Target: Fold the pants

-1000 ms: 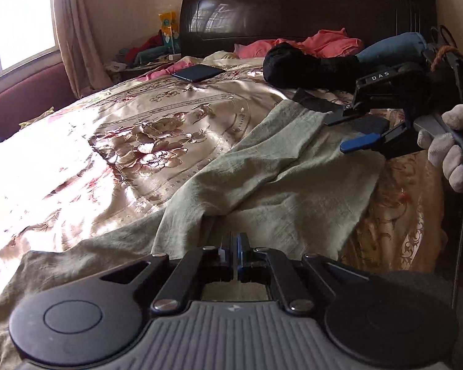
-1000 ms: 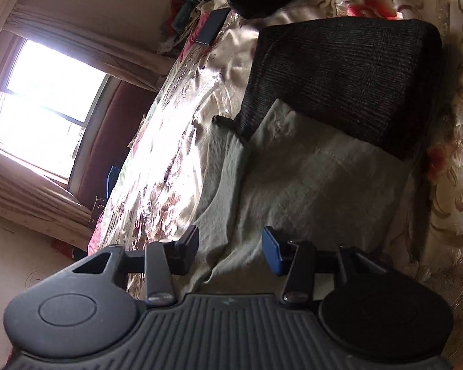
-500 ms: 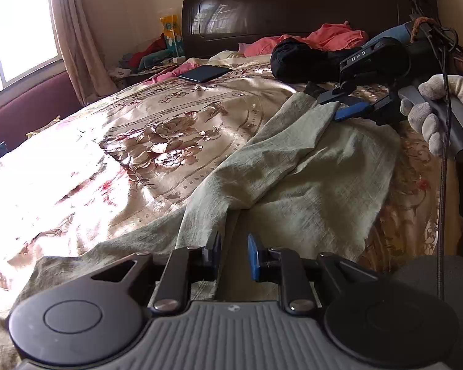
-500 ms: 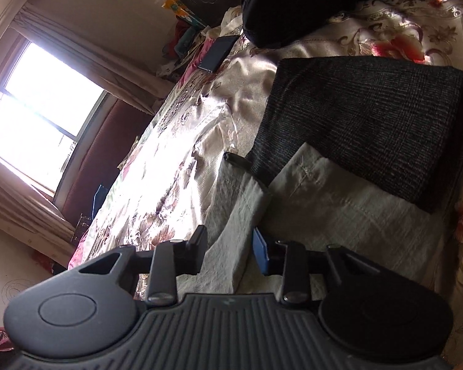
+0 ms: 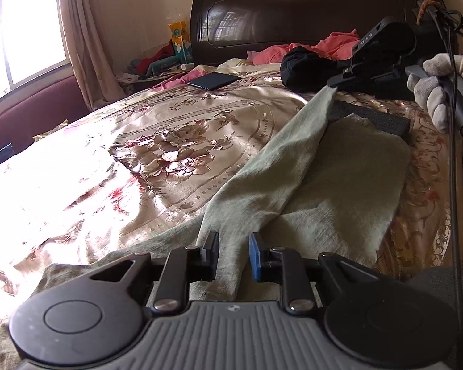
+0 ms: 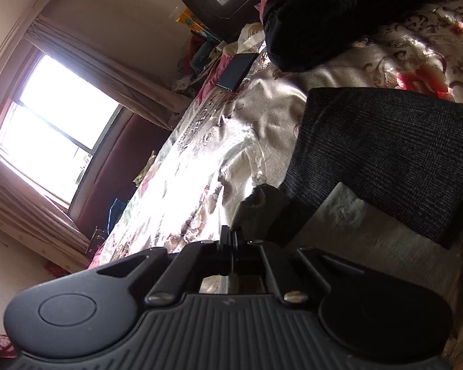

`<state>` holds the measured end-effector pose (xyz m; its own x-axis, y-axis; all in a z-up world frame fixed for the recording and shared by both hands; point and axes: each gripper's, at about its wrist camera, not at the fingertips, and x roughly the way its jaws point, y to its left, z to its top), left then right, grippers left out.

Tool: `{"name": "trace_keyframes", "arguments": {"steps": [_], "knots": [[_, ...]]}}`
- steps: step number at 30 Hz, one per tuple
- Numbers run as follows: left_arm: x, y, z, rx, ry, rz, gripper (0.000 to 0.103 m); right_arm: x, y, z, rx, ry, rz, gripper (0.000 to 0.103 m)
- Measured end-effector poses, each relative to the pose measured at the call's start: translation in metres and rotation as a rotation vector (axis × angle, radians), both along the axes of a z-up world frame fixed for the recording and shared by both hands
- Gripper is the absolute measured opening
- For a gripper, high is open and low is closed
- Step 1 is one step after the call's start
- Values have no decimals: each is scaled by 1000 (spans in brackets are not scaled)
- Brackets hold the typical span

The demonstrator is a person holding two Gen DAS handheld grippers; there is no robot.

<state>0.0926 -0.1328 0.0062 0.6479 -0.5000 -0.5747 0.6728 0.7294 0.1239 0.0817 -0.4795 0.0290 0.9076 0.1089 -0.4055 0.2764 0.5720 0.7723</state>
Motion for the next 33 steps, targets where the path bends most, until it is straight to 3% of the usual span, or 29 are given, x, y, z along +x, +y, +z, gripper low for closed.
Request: {"name": "trace_keyframes", "arguments": {"steps": [2, 4, 7, 10, 15, 17, 19, 27, 30, 33], "knots": [[-4, 1, 4, -13, -13, -3, 51, -13, -1, 27, 16, -92, 11, 2], [-10, 1, 8, -28, -27, -12, 57, -28, -4, 50, 20, -167, 14, 2], [-21, -6, 7, -32, -35, -47, 66, -54, -10, 67, 2, -207, -11, 2], [-31, -20, -7, 35, -44, -95, 68, -78, -16, 52, -19, -144, -36, 2], [-39, -34, -33, 137, 21, -166, 68, -94, -35, -26, 38, 101, -89, 3], [-42, -35, -37, 157, 27, -177, 68, -99, -40, -45, 61, 138, -108, 3], [-43, -36, -35, 159, 34, -175, 68, -101, -44, -54, 91, 136, -121, 8], [-38, -40, -34, 161, 37, -178, 68, -92, -53, -52, 134, 56, -94, 8], [-38, -39, -32, 166, 27, -177, 68, -83, -47, -33, 36, 55, -97, 4], [-37, -32, -27, 139, 33, -160, 68, -85, -44, -11, 63, -71, -57, 4]]}}
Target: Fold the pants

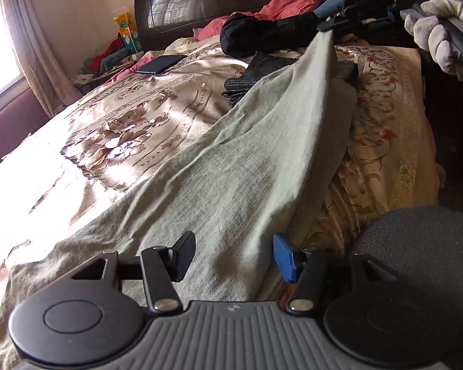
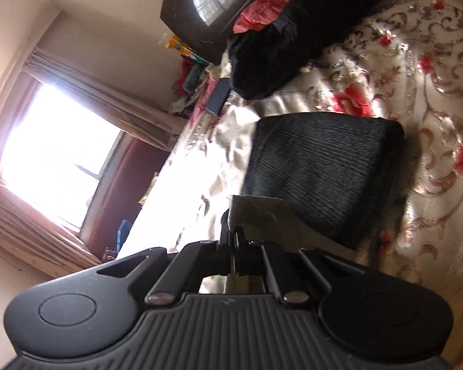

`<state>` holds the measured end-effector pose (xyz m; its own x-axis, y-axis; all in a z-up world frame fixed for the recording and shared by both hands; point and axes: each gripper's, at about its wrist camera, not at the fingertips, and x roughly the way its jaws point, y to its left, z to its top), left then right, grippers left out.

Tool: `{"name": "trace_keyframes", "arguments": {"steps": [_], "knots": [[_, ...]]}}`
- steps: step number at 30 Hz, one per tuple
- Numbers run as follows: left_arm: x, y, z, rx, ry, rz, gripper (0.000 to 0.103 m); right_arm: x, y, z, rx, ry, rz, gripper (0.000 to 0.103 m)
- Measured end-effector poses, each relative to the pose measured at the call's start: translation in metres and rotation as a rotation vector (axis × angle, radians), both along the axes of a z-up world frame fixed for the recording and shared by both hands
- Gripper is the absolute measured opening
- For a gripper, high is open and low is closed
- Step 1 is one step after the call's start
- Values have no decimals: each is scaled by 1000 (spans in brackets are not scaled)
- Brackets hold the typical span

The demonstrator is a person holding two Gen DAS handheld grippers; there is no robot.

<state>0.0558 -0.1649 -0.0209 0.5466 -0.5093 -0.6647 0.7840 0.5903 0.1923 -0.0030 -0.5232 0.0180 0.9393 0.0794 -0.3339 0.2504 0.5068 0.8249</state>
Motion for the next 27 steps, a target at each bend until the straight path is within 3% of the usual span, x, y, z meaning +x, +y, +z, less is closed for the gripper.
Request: {"name": "trace_keyframes", "arguments": {"steps": [2, 3, 6, 8, 12, 15, 17, 19, 25, 27], "knots": [[0, 3, 1, -8, 0, 8, 68, -6, 5, 11, -32, -81, 19, 4], [0, 4, 0, -6, 0, 10, 68, -6, 6, 9, -53, -73, 29, 4], [-1, 7, -5, 8, 14, 13, 68, 4, 0, -25, -62, 131, 2, 8], [-3, 10, -6, 9, 18, 17, 68, 0, -4, -45, -22, 198, -16, 8], [-5, 15, -6, 6, 25, 15, 68, -20, 0, -52, 8, 149, -26, 9], [-2, 11, -7, 15, 30, 16, 68, -12, -2, -55, 39, 146, -13, 18], [-1, 11, -5, 10, 22, 17, 68, -4, -1, -47, 41, 105, -25, 16], [-1, 11, -4, 9, 20, 17, 68, 7, 1, -31, 21, 56, -6, 4], [2, 14, 1, -9, 25, 39, 68, 17, 23, 44, -64, -273, 122, 3], [1, 16, -1, -8, 23, 37, 68, 11, 25, 36, -89, -232, 122, 4]]}}
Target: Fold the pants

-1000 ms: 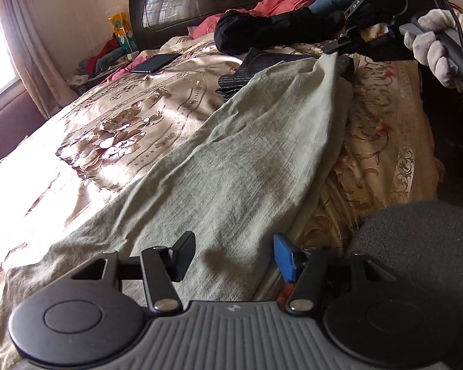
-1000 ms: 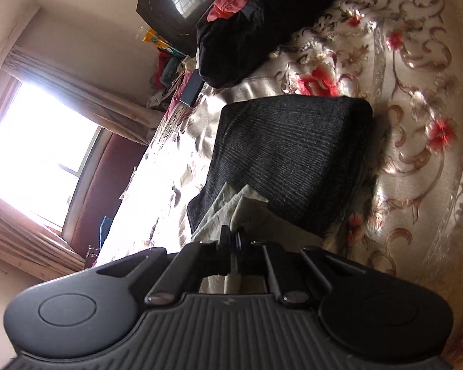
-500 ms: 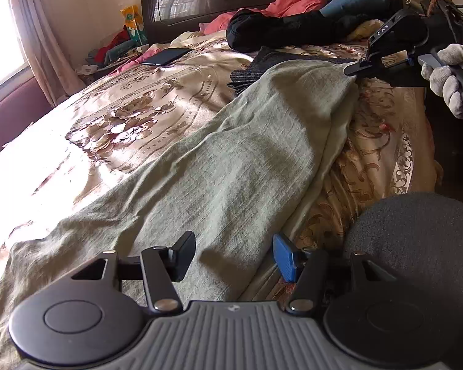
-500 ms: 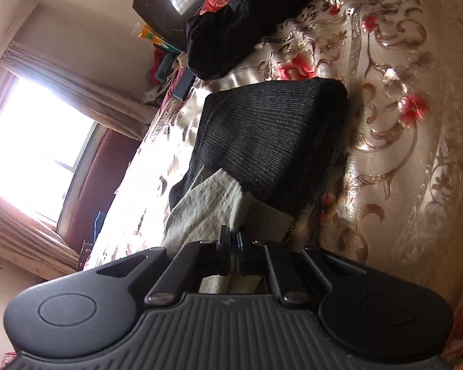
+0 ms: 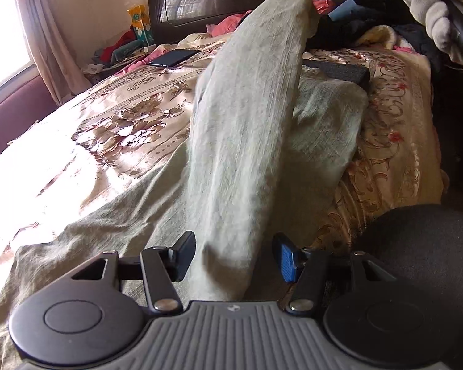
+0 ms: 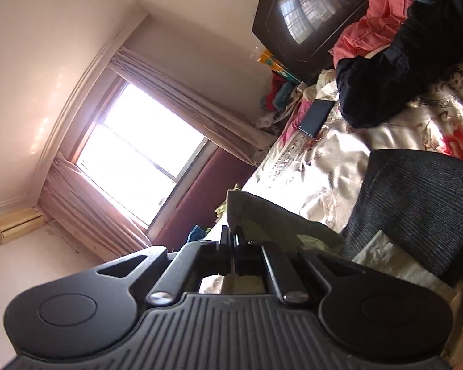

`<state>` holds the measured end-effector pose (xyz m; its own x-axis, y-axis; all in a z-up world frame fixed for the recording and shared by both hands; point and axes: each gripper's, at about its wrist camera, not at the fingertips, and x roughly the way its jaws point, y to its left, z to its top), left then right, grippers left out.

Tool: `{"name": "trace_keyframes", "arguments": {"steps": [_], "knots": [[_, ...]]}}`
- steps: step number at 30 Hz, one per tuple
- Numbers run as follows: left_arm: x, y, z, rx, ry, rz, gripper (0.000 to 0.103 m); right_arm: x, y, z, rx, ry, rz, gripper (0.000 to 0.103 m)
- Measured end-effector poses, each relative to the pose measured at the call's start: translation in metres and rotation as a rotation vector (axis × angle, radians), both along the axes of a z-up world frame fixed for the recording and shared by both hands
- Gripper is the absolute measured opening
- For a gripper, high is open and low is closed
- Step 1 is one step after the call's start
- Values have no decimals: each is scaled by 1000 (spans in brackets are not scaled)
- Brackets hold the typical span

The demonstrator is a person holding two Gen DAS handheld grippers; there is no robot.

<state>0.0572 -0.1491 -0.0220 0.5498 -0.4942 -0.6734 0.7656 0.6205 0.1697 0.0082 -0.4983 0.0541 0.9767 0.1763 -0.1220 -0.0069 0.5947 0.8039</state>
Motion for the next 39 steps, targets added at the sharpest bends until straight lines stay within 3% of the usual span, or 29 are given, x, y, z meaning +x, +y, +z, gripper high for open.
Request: {"name": "trace_keyframes", "arguments": {"steps": [3, 5, 8, 13, 15, 18, 24, 26, 27, 28, 29, 31, 34, 36, 38, 39], "knots": [[-2, 1, -7, 7, 23, -9, 68, -8, -15, -49, 82, 214, -75, 4], [-4, 1, -8, 9, 24, -13, 68, -16, -23, -72, 76, 315, -140, 4], [-3, -1, -8, 5, 27, -14, 68, -20, -32, -85, 75, 378, -180, 4], [-4, -5, -8, 21, 17, -26, 68, -18, -32, -86, 33, 418, -143, 8], [-5, -3, -8, 22, 17, -26, 68, -27, -32, -88, 42, 418, -164, 14], [-5, -2, -7, 20, 18, -26, 68, -44, -31, -95, 104, 407, -186, 40], [-4, -2, -7, 26, 17, -29, 68, -43, -31, -121, 243, 356, -182, 42], [-4, -2, -7, 29, 16, -28, 68, -35, -30, -126, 271, 320, -181, 41], [-4, -2, -7, 32, 14, -26, 68, -32, -29, -127, 287, 306, -174, 32], [-4, -2, -7, 31, 14, -25, 68, -31, -28, -126, 293, 302, -170, 11], [-4, -1, -6, 30, 14, -25, 68, -30, -26, -123, 290, 303, -163, 4], [-2, 0, -4, 20, 16, -21, 68, -32, -23, -111, 272, 285, -159, 5], [-2, 1, 4, -39, 19, -13, 68, -40, -24, -69, 244, 149, -170, 4], [-2, -1, 8, -74, 16, -12, 69, -46, -21, -37, 172, 53, -205, 4], [0, -6, 0, -47, 42, -13, 70, -45, -21, -32, 105, 67, -240, 4], [2, -9, -8, -18, 68, -12, 70, -38, -24, -40, 90, 139, -239, 4]]}}
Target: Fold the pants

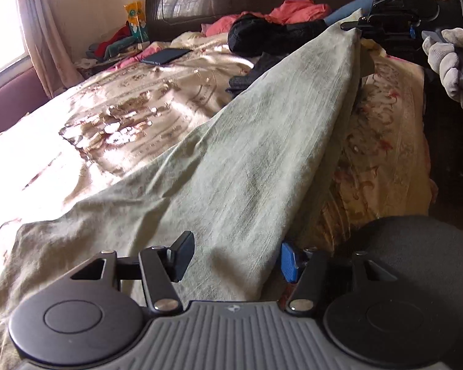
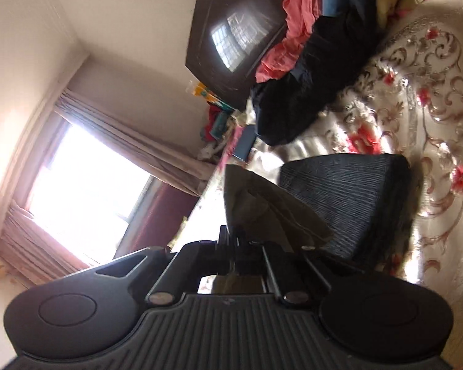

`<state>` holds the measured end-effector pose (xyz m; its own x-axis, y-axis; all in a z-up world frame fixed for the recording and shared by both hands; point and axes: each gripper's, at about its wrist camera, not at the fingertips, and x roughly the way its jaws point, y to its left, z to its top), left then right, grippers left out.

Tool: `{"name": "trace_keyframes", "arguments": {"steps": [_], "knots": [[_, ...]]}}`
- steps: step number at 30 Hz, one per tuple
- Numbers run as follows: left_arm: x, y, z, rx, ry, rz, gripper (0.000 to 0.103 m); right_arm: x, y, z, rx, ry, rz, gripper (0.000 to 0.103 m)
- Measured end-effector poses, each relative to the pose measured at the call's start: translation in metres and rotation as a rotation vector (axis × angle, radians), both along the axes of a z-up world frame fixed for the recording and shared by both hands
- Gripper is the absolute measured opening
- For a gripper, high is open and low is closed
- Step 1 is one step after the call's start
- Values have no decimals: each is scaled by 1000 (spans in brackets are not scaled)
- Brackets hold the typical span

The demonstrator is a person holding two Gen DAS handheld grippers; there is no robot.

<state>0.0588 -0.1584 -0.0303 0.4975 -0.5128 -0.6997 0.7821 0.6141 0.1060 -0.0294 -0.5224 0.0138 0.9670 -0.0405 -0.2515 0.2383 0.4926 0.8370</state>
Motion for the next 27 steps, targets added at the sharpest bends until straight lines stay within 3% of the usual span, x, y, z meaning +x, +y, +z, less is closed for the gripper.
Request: {"name": "trace_keyframes", "arguments": {"steps": [2, 6, 8, 9, 11, 12, 16, 20, 23, 27], "knots": [[-2, 2, -6, 0, 7, 4, 70, 10, -9, -29, 82, 161, 3, 5], [-9, 18, 2, -23, 13, 21, 70, 3, -3, -41, 120, 115, 30, 10], [-9, 25, 4, -26, 3, 40, 70, 17, 1, -42, 98, 141, 54, 26], [-9, 28, 5, -32, -5, 57, 70, 25, 3, -44, 75, 161, 71, 42], [-6, 35, 7, -42, 2, 91, 70, 36, 6, -51, 86, 212, 51, 28], [-4, 38, 6, -41, 17, 110, 70, 37, 8, -49, 100, 214, 42, 5], [-3, 47, -4, -40, 111, 132, 70, 27, 15, -13, 20, 113, -9, 5], [-19, 53, 1, -125, 183, 82, 71, 32, 28, 22, -52, 102, -17, 5], [-34, 58, 1, -117, 164, 63, 71, 50, 65, 51, -147, 91, 97, 5], [-36, 89, 14, -192, 159, 164, 71, 79, 139, 82, -323, 76, 296, 5]]}}
